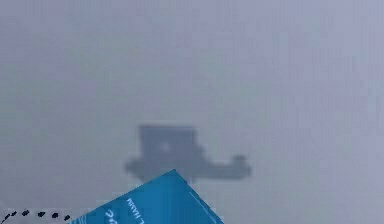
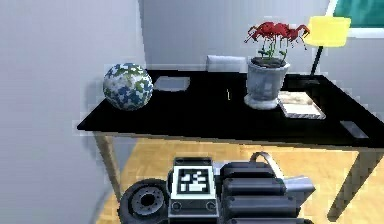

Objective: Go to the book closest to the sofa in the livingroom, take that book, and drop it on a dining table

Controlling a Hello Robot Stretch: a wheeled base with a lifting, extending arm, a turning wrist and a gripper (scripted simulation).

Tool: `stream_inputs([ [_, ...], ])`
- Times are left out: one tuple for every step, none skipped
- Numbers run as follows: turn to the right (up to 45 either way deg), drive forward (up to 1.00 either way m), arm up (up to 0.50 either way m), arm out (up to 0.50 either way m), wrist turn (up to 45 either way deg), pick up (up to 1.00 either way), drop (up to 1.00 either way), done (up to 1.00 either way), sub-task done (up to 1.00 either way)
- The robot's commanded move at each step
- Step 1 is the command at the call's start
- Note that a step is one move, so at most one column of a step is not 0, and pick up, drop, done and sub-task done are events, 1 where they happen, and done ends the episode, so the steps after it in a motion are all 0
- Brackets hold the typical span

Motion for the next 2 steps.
stream_inputs([
  [45.0,0.0,0.0,0.0,0.0,0.0,0.0,0.0,0.0],
  [3.0,0.0,0.0,0.0,0.0,0.0,0.0,0.0,0.0],
])
